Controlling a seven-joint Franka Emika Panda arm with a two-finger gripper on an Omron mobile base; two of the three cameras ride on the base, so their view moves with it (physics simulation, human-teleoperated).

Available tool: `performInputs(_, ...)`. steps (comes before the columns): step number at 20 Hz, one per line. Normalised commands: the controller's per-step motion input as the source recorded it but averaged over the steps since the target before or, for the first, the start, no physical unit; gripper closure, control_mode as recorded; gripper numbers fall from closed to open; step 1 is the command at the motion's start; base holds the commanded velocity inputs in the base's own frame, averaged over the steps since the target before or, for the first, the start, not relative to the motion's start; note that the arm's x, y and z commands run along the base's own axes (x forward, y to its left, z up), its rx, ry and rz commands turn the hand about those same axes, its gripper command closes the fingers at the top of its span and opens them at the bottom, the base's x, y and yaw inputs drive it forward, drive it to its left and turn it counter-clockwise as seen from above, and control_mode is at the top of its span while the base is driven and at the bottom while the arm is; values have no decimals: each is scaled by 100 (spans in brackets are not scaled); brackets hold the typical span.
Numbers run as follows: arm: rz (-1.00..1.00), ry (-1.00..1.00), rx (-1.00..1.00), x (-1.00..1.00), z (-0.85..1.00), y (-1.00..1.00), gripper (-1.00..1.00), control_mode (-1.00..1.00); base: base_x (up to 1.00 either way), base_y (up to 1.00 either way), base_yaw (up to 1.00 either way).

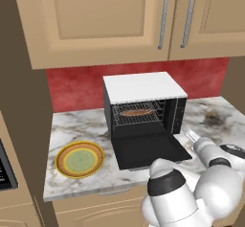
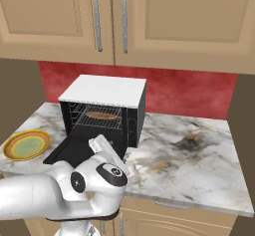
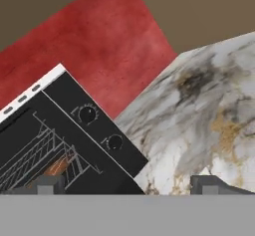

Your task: Pull the toaster oven rack outwards. Pick up the baguette from the plate and place it on the toaster oven rack. Close the toaster oven door fully and set the temperature to the lowest setting.

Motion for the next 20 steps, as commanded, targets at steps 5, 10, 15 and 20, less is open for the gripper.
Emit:
performInputs(5, 0, -15, 29, -8, 94, -3, -100, -100, 0, 0, 0)
performInputs(10, 0, -26, 27, 0, 86, -4, -100, -100, 0, 0, 0)
performInputs(15, 5, -18, 40, 0, 100, -36, -100, -100, 0, 0, 0)
performInputs(20, 13, -10, 47, 0, 100, -64, -100, -100, 0, 0, 0)
